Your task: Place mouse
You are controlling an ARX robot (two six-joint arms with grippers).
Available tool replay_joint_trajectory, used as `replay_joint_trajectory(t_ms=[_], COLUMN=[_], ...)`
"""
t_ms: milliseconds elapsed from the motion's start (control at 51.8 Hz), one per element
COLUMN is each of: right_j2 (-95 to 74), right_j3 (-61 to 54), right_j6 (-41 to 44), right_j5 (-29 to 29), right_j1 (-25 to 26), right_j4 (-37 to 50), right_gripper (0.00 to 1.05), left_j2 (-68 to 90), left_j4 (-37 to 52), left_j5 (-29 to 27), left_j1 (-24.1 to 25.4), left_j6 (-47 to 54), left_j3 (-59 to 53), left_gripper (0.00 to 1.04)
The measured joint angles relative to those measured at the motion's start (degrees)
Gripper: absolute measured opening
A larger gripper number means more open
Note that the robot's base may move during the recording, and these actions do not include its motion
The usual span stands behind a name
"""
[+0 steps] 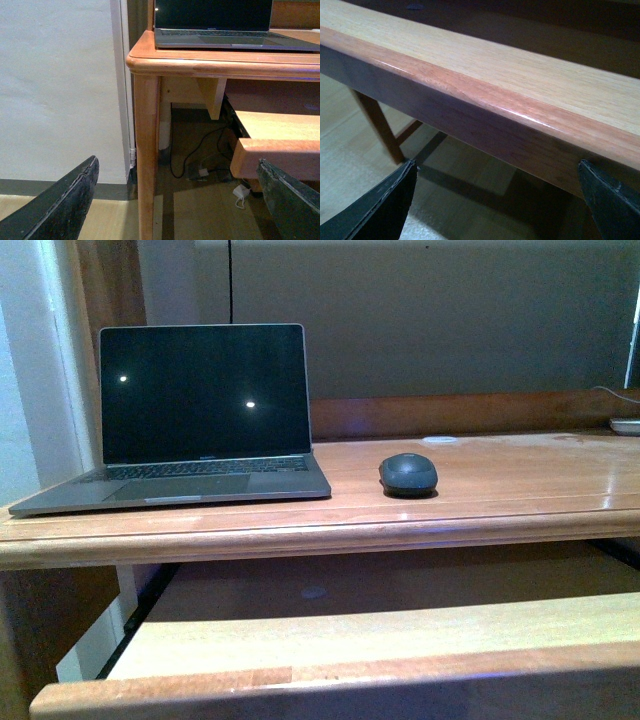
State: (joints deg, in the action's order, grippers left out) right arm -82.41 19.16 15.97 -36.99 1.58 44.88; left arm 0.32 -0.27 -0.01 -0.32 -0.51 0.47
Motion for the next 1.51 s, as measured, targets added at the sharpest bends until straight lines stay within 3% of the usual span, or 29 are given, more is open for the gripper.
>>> replay_joint_trajectory(t_ms=[232,676,830,985,1274,1506], right_j2=[-14.0,-24.8,-25.4,-20.1,4.7,32.3], right_j3=[12.9,24.9,24.9,22.2,5.6,-9.5], right_j6=[-7.2,-13.9,-16.3,-19.8,-27.3,-31.9], right_j5=[22.5,48.0,47.5,42.3,31.4,23.3], right_j1=[-11.5,-21.1,-21.3,-19.7,-12.6,-5.7], right_j4=[4.2,2.8,2.3,2.1,0.1,-12.2], right_gripper=[0.97,0.97,0.97,0.97,0.97,0.97], left_j2=[0.0,0.0,0.0,0.0,0.0,0.0], left_j4=[0.0,0.0,0.0,0.0,0.0,0.0], left_j5=[0.0,0.0,0.0,0.0,0.0,0.0], left_j1=[0.0,0.0,0.0,0.0,0.0,0.0], left_j6=[0.0,0.0,0.0,0.0,0.0,0.0], left_j3=[0.0,0.0,0.0,0.0,0.0,0.0], left_gripper=[0.97,0.97,0.97,0.97,0.97,0.97])
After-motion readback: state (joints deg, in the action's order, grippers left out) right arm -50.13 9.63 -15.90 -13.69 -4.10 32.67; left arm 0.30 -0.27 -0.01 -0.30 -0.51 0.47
